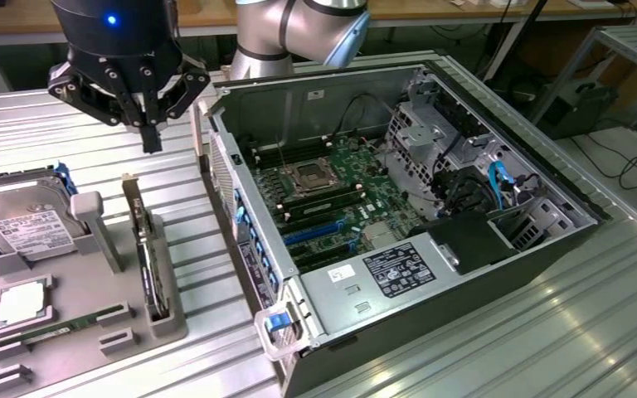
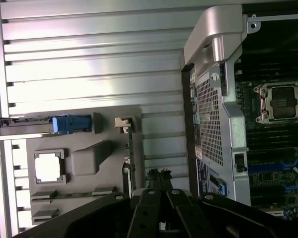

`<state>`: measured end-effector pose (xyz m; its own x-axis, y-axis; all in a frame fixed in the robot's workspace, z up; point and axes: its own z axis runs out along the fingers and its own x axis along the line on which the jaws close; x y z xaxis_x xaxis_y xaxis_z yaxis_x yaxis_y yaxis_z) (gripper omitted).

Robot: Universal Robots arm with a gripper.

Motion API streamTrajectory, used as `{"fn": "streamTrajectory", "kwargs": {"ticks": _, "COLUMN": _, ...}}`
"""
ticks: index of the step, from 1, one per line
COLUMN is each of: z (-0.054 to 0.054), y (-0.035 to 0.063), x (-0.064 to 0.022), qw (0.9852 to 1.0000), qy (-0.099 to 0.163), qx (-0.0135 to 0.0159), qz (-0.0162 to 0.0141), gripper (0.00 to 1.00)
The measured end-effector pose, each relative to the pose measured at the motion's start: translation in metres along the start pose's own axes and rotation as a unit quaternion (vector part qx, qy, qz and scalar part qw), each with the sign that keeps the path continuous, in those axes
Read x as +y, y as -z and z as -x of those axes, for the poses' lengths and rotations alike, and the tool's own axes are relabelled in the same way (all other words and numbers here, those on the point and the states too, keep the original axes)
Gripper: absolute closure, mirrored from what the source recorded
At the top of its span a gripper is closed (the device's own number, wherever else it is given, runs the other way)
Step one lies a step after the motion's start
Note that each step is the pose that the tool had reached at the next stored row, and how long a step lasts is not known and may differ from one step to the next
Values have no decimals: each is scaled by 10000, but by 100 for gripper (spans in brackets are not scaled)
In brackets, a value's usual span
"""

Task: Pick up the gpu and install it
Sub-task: 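Reach for the gpu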

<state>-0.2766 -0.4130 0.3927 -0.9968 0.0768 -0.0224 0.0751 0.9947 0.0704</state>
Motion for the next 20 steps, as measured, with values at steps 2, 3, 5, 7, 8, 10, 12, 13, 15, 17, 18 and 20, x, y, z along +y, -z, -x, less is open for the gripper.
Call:
{"fn": "streamTrajectory", "kwargs": {"ticks": 2, "z": -18, "y": 0, "x": -5, "qw": 10000, "qy": 0, "qx": 0, "qz": 0, "gripper": 89}}
{"fn": "streamTrajectory", "kwargs": {"ticks": 3, "z": -25, "y": 1, "x": -7, "qw": 10000, "qy": 0, "qx": 0, "qz": 0, "gripper": 89}}
{"fn": "streamTrajectory", "kwargs": {"ticks": 5, "z": -43, "y": 1, "x": -13, "qw": 10000, "qy": 0, "qx": -1, "qz": 0, "gripper": 89}}
{"fn": "streamTrajectory", "kwargs": {"ticks": 7, "z": -63, "y": 2, "x": -18, "qw": 10000, "qy": 0, "qx": 0, "qz": 0, "gripper": 89}}
{"fn": "streamTrajectory", "kwargs": {"ticks": 8, "z": -73, "y": 2, "x": -21, "qw": 10000, "qy": 0, "qx": 0, "qz": 0, "gripper": 89}}
{"fn": "streamTrajectory", "kwargs": {"ticks": 10, "z": -92, "y": 3, "x": -27, "qw": 10000, "qy": 0, "qx": 0, "qz": 0, "gripper": 89}}
{"fn": "streamTrajectory", "kwargs": {"ticks": 12, "z": -110, "y": 4, "x": -32, "qw": 10000, "qy": 0, "qx": 0, "qz": 0, "gripper": 89}}
{"fn": "streamTrajectory", "kwargs": {"ticks": 13, "z": -120, "y": 4, "x": -35, "qw": 10000, "qy": 0, "qx": -1, "qz": 0, "gripper": 89}}
{"fn": "streamTrajectory", "kwargs": {"ticks": 15, "z": -138, "y": 5, "x": -41, "qw": 10000, "qy": 0, "qx": 0, "qz": 0, "gripper": 89}}
{"fn": "streamTrajectory", "kwargs": {"ticks": 17, "z": -156, "y": 6, "x": -46, "qw": 10000, "qy": 0, "qx": 0, "qz": 0, "gripper": 89}}
{"fn": "streamTrajectory", "kwargs": {"ticks": 18, "z": -168, "y": 6, "x": -50, "qw": 10000, "qy": 0, "qx": 0, "qz": 0, "gripper": 89}}
{"fn": "streamTrajectory", "kwargs": {"ticks": 20, "z": -186, "y": 7, "x": -55, "qw": 10000, "qy": 0, "qx": 0, "qz": 0, "gripper": 89}}
